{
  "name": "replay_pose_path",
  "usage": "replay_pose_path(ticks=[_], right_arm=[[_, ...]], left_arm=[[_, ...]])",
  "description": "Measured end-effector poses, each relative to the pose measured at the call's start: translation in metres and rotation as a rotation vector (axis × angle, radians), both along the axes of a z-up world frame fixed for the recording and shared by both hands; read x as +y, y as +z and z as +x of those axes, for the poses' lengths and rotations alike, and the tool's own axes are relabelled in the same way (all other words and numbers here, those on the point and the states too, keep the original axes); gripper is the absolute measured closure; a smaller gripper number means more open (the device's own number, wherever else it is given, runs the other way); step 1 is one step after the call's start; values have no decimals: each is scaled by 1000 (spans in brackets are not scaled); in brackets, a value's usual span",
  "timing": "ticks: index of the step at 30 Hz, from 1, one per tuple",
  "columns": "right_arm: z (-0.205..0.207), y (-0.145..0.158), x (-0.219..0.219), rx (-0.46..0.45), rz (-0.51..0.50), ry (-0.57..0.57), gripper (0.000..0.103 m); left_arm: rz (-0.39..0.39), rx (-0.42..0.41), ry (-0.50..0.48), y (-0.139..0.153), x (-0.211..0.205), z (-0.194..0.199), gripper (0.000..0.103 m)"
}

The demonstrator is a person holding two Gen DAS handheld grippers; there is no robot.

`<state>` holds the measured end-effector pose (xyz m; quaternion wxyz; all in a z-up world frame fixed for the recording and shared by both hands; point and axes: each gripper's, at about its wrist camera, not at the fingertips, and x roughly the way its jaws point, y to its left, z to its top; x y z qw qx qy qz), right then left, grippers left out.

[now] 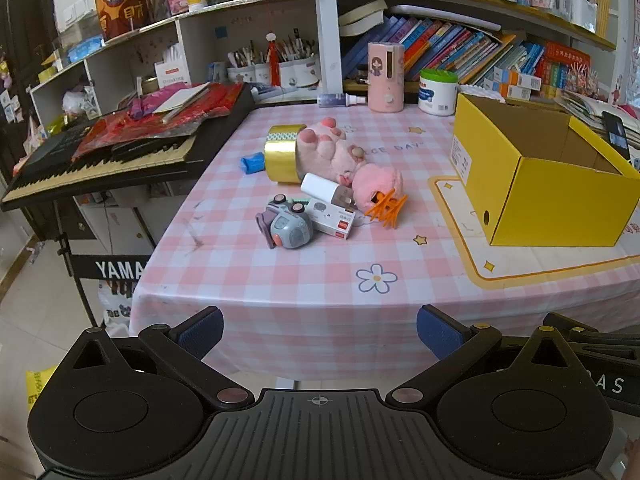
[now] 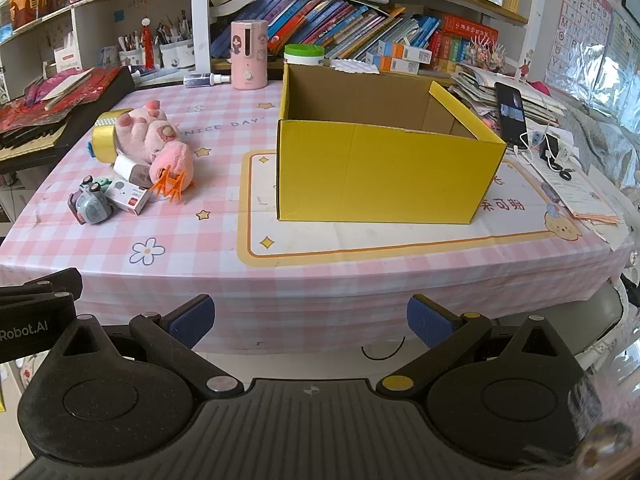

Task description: Organize objects

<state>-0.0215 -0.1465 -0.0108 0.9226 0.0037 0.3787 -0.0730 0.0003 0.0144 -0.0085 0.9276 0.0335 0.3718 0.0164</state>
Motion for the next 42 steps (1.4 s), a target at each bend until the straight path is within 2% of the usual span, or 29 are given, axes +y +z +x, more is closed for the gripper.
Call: replay_pose_path(ticks=[42], right_arm=[[6, -1, -1, -2, -2, -3, 0]], left_arm=[[-2, 4, -5, 0, -3, 3, 0]])
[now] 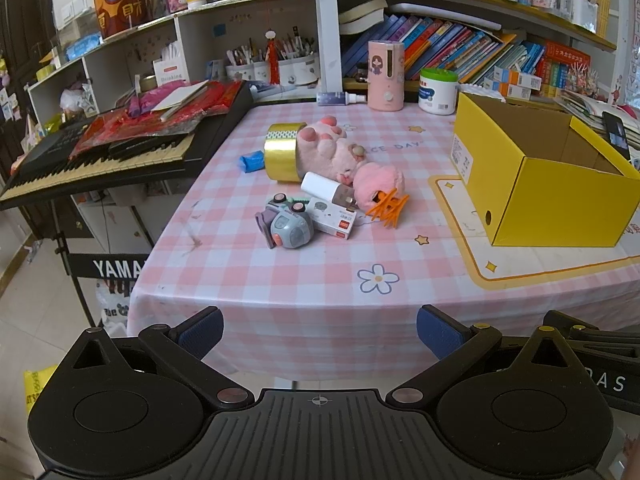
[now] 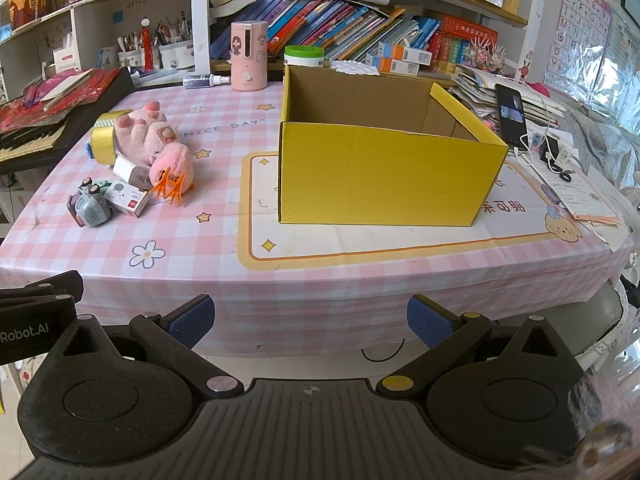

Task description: Organize objects

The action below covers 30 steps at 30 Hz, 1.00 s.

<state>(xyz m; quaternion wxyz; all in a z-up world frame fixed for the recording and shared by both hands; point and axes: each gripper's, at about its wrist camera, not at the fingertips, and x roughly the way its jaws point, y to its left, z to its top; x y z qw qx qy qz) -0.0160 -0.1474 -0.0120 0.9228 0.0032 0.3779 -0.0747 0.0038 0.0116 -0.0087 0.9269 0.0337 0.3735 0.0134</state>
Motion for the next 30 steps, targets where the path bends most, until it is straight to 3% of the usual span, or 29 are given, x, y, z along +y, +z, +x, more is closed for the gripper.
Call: replay_pose_path(ticks=[30], right_arm=[[6, -5, 5, 16, -9, -6, 0]], left_arm=[[-8, 19, -8, -6, 8, 7, 0]])
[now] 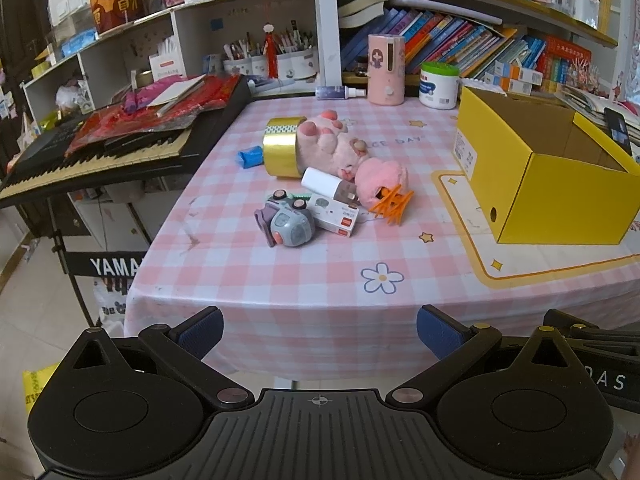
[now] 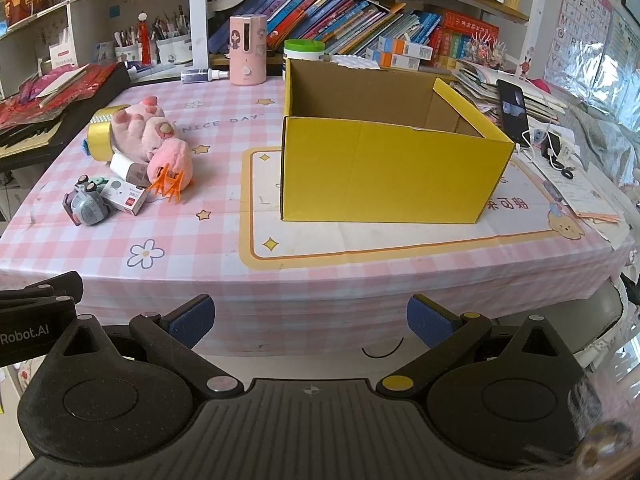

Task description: Organize objects

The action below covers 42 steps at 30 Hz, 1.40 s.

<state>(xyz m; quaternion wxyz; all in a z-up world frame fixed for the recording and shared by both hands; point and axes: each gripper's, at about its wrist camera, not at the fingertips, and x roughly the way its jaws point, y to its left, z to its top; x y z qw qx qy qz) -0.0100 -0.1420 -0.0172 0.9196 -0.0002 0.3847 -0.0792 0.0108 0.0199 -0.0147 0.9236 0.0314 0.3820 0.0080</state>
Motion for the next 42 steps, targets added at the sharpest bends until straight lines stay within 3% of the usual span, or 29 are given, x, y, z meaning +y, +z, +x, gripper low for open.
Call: replay_pose_path(ticks=[23, 34, 39, 42], right_arm=[[-2, 4, 3, -9, -8, 10, 0], [2, 9, 16, -17, -18, 72, 2], [4, 10, 24, -19, -16, 119, 11], [7, 10, 28, -23, -1, 164, 23]], left_arm=[[-14, 0, 13, 5, 5, -3, 0], [-44, -4, 63, 6, 21, -4, 0], [-71, 8, 78, 2, 28, -3, 1], [-82, 5, 85, 0, 32, -2, 1]])
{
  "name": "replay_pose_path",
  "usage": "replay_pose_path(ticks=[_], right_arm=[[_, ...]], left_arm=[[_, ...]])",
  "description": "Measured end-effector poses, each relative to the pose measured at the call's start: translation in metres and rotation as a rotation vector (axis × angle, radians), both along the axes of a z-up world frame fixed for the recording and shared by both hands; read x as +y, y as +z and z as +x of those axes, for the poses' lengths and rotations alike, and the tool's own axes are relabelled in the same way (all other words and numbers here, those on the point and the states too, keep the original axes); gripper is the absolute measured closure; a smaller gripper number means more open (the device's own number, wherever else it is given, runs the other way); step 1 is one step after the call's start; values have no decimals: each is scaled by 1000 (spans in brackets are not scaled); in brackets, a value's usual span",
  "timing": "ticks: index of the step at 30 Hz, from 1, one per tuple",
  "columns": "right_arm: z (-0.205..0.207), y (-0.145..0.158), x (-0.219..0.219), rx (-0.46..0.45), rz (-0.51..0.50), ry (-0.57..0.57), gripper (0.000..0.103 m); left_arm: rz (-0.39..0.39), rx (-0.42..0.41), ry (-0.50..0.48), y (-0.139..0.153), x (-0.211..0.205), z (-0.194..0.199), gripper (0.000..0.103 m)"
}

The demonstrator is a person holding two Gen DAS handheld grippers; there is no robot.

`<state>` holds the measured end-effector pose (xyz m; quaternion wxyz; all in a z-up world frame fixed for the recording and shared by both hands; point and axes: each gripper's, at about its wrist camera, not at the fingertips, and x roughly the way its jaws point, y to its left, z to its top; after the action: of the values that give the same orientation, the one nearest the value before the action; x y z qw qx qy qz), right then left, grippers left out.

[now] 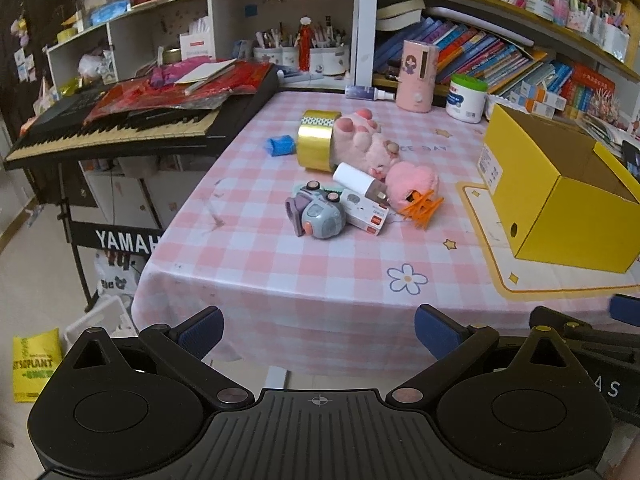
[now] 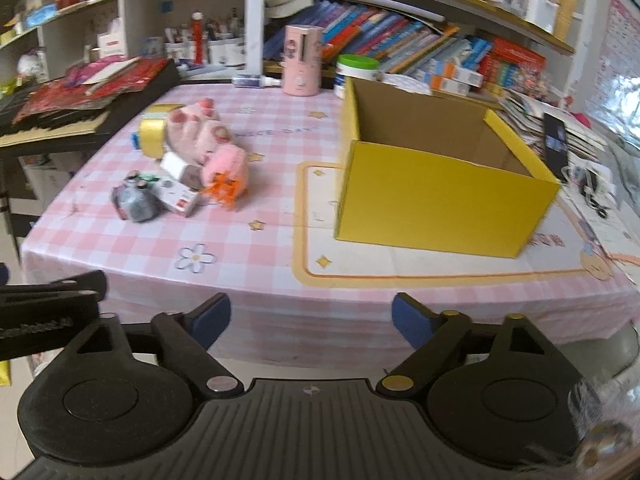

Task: Organize objects
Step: 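Grasp the pink plush pig with the right tool while the left tool grasps the grey toy car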

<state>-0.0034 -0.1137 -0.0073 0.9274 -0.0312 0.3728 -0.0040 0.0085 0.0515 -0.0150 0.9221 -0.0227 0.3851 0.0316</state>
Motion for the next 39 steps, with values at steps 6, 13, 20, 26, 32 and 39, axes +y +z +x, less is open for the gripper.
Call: replay_pose_path(ticks=[6, 13, 20, 26, 32, 39], right_arm=[[12, 2, 8, -19, 37, 67, 44], [42, 1, 15, -21, 77, 101, 50], [82, 3, 22, -38, 97, 149, 49], [123, 2, 23, -25, 141, 186, 49], [164, -8, 27, 14, 163, 205, 47], [202, -26, 28, 87, 186, 212, 47]], left_arm=[[-10, -16, 15, -3, 9, 9, 4], [-40, -18, 21, -6, 21, 31, 3], [-30, 10, 2, -12, 21, 63, 3], [28, 52, 72, -18, 23, 92, 5], [28, 73, 65, -23, 21, 114, 18], [-20, 80, 72, -31, 21, 134, 28]])
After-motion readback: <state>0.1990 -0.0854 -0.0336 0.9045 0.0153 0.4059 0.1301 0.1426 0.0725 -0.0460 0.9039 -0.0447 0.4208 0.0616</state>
